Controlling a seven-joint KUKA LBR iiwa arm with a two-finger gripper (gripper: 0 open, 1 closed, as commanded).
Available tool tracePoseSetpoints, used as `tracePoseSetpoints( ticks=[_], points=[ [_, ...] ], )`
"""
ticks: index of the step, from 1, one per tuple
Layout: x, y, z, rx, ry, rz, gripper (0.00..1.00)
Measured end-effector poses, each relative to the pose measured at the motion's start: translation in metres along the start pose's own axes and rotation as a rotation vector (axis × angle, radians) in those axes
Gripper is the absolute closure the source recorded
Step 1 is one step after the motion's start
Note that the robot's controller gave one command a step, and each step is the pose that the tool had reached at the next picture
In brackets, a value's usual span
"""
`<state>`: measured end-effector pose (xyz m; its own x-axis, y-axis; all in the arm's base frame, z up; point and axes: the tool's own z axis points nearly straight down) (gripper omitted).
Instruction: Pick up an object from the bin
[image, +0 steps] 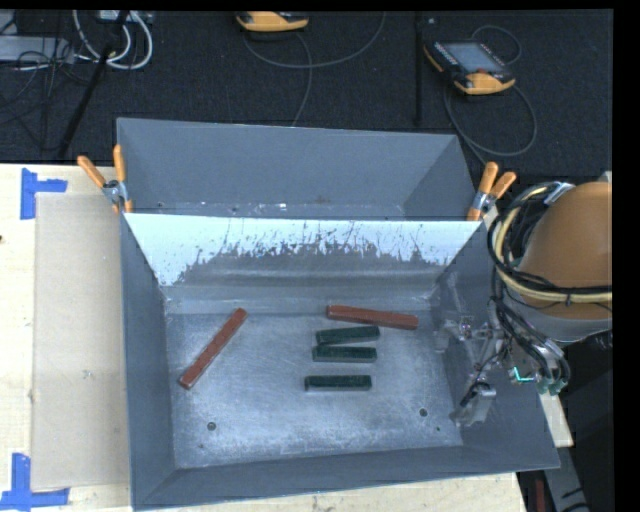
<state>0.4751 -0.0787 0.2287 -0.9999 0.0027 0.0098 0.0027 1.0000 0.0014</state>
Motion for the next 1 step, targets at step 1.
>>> tracePoseSetpoints(
  ticks=[1],
  points=[
    [-0.0612, 0.0522, 0.1068, -0.001, -0.004, -0.061, 0.00]
  ],
)
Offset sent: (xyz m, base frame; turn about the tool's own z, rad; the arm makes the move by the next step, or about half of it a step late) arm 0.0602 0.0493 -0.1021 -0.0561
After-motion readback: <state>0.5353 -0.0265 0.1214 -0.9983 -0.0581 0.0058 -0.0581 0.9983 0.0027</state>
